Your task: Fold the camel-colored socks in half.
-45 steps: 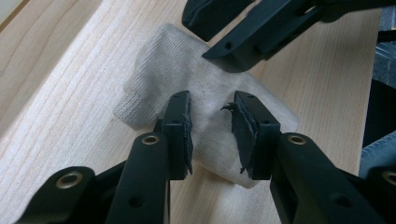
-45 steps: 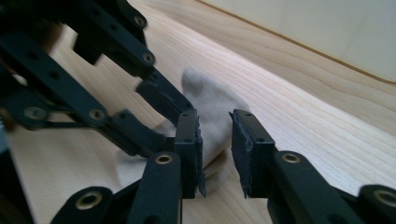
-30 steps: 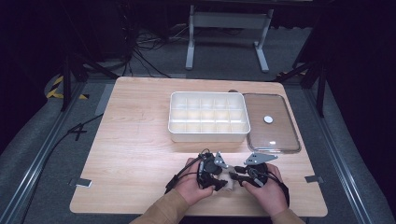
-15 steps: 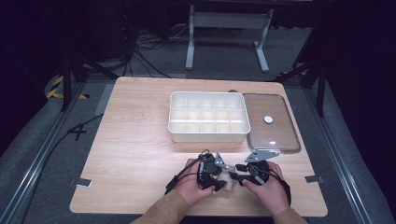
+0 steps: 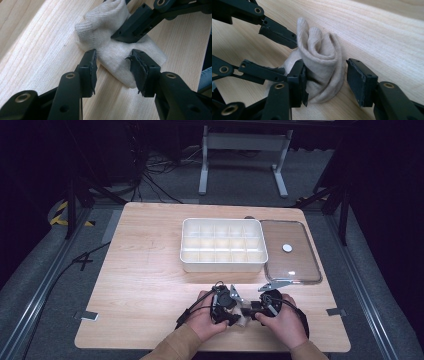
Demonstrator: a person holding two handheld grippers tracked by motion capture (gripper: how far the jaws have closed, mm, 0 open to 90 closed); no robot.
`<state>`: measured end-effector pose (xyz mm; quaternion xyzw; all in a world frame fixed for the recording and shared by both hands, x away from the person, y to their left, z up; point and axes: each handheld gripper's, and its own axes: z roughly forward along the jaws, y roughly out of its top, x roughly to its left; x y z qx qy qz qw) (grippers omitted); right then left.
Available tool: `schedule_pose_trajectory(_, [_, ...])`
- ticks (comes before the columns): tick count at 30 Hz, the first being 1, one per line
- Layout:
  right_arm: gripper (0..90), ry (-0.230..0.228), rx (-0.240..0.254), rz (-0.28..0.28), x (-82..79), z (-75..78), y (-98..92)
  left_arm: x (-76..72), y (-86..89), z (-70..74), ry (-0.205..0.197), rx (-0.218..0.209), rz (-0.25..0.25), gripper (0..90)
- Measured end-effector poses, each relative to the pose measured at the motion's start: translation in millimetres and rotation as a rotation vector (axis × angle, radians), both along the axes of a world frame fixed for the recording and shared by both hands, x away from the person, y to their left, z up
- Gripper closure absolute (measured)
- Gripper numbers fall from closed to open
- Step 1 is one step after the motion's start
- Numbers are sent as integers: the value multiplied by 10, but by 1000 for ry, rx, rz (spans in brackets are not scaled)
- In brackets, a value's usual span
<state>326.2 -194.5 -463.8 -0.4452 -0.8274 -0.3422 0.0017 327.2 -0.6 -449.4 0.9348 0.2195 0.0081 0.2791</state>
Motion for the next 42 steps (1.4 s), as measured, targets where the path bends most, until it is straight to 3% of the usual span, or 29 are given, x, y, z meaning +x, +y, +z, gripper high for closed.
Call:
schedule_pose_trajectory(4, [553,24,8,-3,5,2,12,-1,7,5,-4,10,-7,566])
schedule_pose_trajectory(12, [718,85,69,-3,18,-15,20,-4,34,3,4,3,1,563])
schedule_pose_trajectory(17, [752,67,69,18,19,1,17,22,98,20,5,5,9,540])
schedule_pose_trajectory(19, [759,68,86,29,29,1,-9,38,166,41,5,-13,26,531])
schedule_pose_trajectory(26, [761,39,78,59,25,38,-17,79,332,146,9,-44,44,523])
schedule_pose_trajectory(28, [761,31,82,63,22,60,-30,85,389,176,14,-71,52,523])
schedule_pose_trajectory(34, [758,-51,111,89,26,208,-121,106,525,272,2,-84,69,520])
schedule_pose_trajectory(37, [758,-65,119,93,30,244,-152,117,601,317,-4,-91,92,519])
schedule_pose_trajectory(40, [756,-109,113,100,50,300,-230,141,694,342,2,-120,114,518])
schedule_pose_trajectory(42, [756,-128,113,98,55,332,-268,155,727,357,-6,-114,117,518])
